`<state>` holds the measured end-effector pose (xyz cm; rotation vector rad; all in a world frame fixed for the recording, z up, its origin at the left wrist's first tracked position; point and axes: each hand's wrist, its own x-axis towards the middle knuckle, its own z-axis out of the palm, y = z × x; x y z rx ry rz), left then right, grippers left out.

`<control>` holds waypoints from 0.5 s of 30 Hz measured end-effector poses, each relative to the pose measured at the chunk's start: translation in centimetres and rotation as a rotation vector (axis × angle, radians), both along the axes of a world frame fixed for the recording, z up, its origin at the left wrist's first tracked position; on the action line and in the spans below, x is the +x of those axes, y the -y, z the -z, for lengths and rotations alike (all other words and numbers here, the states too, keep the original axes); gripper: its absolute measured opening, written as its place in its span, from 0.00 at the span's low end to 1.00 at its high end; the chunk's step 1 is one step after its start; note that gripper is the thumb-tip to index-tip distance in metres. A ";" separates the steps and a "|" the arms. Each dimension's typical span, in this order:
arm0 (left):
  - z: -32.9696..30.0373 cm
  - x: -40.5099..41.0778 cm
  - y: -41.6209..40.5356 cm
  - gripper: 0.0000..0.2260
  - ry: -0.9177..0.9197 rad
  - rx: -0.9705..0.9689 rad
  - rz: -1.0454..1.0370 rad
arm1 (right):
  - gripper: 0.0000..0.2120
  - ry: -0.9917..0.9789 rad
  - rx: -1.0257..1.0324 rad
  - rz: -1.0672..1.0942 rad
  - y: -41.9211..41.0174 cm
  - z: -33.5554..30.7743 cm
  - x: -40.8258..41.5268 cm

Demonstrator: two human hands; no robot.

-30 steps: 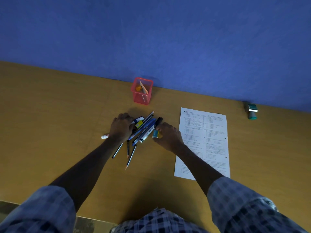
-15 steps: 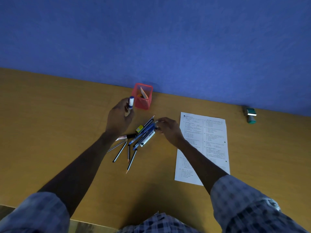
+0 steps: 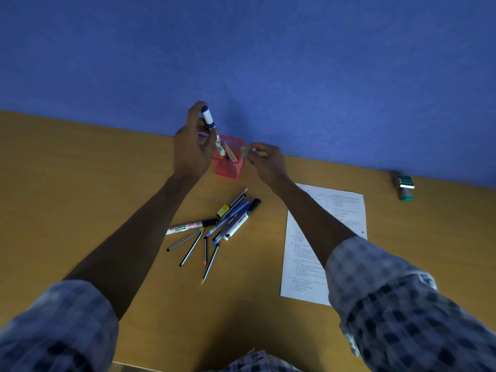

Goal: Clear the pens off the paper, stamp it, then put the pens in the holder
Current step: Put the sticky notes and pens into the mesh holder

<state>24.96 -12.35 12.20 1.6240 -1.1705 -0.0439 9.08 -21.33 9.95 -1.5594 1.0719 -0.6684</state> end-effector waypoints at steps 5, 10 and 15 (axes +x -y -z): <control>0.8 0.3 1.4 0.17 0.087 0.090 -0.010 | 0.08 -0.148 -0.225 0.005 1.8 -0.3 2.0; 2.4 0.6 1.9 0.16 0.203 0.241 -0.085 | 0.10 -0.226 -0.321 0.018 2.3 0.2 3.6; 3.9 0.9 1.9 0.13 0.301 0.271 -0.144 | 0.09 -0.280 -0.406 -0.007 2.0 0.7 4.7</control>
